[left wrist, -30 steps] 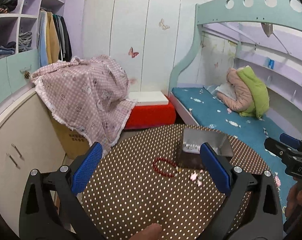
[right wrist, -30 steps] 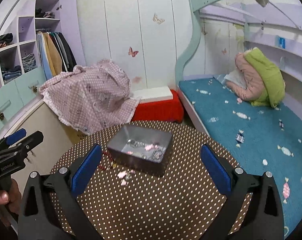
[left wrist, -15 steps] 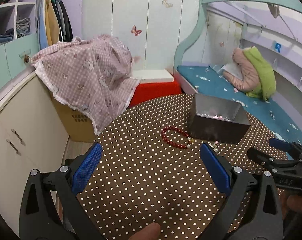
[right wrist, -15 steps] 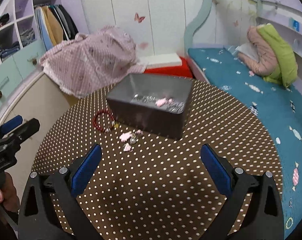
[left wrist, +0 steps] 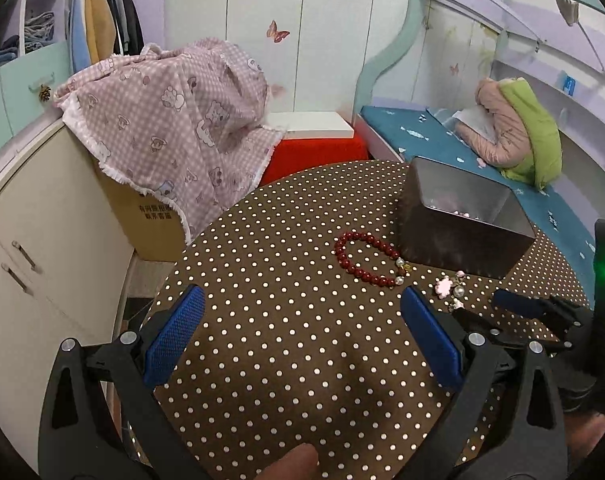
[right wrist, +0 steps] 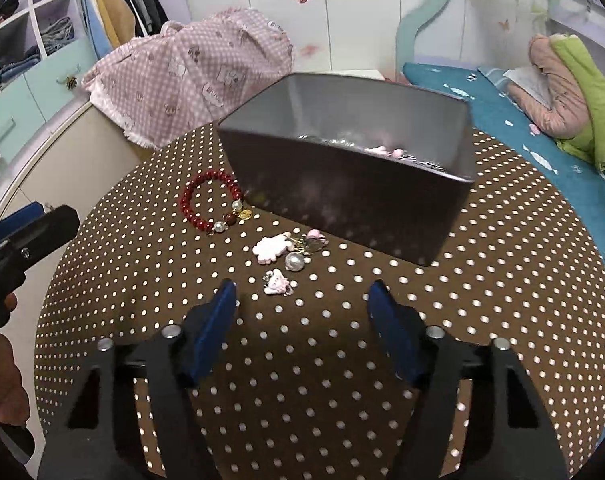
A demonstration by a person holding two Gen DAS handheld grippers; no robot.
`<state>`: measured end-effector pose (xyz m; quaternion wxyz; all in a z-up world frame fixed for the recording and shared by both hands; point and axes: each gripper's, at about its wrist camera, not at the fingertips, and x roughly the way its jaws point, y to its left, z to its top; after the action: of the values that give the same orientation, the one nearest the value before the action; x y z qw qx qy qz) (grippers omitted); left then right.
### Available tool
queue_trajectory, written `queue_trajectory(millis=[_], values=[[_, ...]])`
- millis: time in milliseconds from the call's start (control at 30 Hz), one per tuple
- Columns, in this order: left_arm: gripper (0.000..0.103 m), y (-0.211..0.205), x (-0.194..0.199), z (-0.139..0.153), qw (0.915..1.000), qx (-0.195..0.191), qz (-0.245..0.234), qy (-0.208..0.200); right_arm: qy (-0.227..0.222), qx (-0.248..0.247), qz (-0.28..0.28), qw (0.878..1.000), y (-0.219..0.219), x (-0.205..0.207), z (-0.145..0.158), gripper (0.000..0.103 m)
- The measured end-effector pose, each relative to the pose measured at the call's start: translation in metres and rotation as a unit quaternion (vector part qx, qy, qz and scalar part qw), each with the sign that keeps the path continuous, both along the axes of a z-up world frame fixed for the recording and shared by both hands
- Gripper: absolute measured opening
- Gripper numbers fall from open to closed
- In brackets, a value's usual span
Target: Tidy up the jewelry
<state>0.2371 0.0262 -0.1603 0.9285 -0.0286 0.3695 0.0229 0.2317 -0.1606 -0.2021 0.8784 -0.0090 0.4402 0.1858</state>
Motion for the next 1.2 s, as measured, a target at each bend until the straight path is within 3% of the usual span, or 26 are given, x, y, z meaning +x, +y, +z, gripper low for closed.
queue_trajectory(millis=[167,300,700,733,767,833,900,933,967,1000,1100,1200], values=[[0.098,0.003,0.013,-0.004,1.0,0.0,0.004,0.004,-0.014,-0.016,0.012,1.0,0.009,0.001,-0.001,0.041],[0.098,0.0,0.029,-0.008,1.0,0.002,0.001,0.009,-0.017,-0.022,0.022,0.999,0.013,-0.002,-0.002,0.014],[0.095,-0.018,0.096,-0.051,0.9966,0.025,-0.009,0.078,-0.014,-0.002,0.005,1.0,-0.012,-0.003,0.001,0.012],[0.09,-0.018,0.098,-0.055,0.9961,0.02,-0.01,0.086,-0.015,-0.001,0.004,1.0,-0.013,-0.003,0.002,0.012],[0.077,-0.018,0.1,-0.06,0.9953,0.012,-0.013,0.095,-0.015,0.001,0.002,1.0,-0.015,-0.003,0.003,0.012],[0.068,-0.02,0.097,-0.062,0.996,0.015,-0.018,0.086,-0.014,0.008,0.0,1.0,-0.017,-0.002,0.005,0.012],[0.039,-0.023,0.095,-0.061,0.9961,0.013,-0.032,0.081,-0.016,0.011,-0.002,1.0,-0.02,-0.002,0.008,0.012],[0.032,-0.023,0.094,-0.061,0.9959,0.008,-0.041,0.081,-0.017,0.014,-0.003,1.0,-0.022,-0.002,0.009,0.012],[0.016,-0.023,0.093,-0.061,0.9954,0.001,-0.051,0.081,-0.017,0.017,-0.004,1.0,-0.023,-0.003,0.01,0.012],[0.007,-0.024,0.092,-0.06,0.9949,-0.006,-0.058,0.083,-0.018,0.017,-0.004,1.0,-0.023,-0.003,0.011,0.012],[0.008,-0.02,0.083,-0.058,0.9926,-0.04,-0.078,0.084,-0.023,0.018,-0.005,1.0,-0.026,-0.006,0.015,0.012],[0.008,-0.018,0.072,-0.053,0.9927,-0.042,-0.085,0.075,-0.029,0.019,-0.007,0.999,-0.03,-0.009,0.021,0.012]])
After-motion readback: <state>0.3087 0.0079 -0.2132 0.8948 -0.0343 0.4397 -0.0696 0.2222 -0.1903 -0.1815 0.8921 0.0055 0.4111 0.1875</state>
